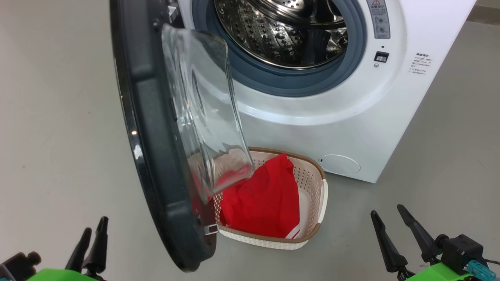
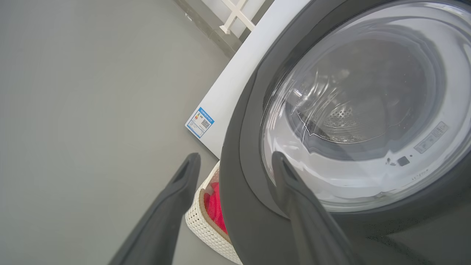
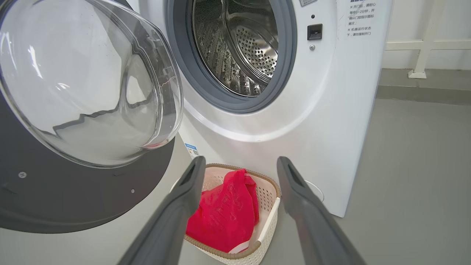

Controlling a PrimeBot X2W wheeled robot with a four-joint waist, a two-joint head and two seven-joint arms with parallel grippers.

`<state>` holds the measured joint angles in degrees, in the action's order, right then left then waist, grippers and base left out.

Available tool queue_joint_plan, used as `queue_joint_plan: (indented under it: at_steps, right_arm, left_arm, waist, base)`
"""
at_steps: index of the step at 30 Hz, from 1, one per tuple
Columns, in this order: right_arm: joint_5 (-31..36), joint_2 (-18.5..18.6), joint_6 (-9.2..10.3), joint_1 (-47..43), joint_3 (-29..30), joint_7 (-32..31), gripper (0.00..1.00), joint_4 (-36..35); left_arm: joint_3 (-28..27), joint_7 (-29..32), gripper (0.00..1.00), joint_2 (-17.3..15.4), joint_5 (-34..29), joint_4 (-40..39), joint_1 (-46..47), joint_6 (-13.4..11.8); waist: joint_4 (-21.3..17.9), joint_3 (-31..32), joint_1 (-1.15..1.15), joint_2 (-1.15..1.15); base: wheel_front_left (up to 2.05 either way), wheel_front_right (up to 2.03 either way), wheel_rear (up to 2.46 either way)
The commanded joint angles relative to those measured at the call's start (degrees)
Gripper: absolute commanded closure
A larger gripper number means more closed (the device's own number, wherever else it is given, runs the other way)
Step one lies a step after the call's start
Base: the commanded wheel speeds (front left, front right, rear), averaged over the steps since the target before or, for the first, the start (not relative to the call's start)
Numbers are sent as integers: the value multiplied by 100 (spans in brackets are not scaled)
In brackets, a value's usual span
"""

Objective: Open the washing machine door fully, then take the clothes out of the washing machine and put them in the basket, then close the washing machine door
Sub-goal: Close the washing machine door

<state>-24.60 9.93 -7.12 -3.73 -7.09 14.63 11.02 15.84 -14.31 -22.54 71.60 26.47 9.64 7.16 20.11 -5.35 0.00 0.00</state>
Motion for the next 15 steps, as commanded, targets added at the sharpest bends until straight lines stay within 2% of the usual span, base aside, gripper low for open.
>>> queue_joint_plan:
  at_steps: [1, 7, 15]
  right_arm:
    - [39, 72, -36, 56, -110, 37, 0, -147]
    - [36, 77, -36, 55, -86, 37, 0, -229]
    - [24, 105, -36, -53, 14, 37, 0, -413]
  left_arm:
    - [-374, -64, 0, -129, -332, -52, 66, 33]
    - [-1134, -67, 0, 369, -1930, -273, -135, 33]
    - [-2074, -68, 0, 1074, -4328, -1100, -522, 33]
  waist:
    - [-5, 0, 0, 0]
    - [-27, 20, 0, 0]
    - [-76, 40, 0, 0]
  base:
    - [0, 0, 0]
    - [0, 0, 0]
    - [0, 0, 0]
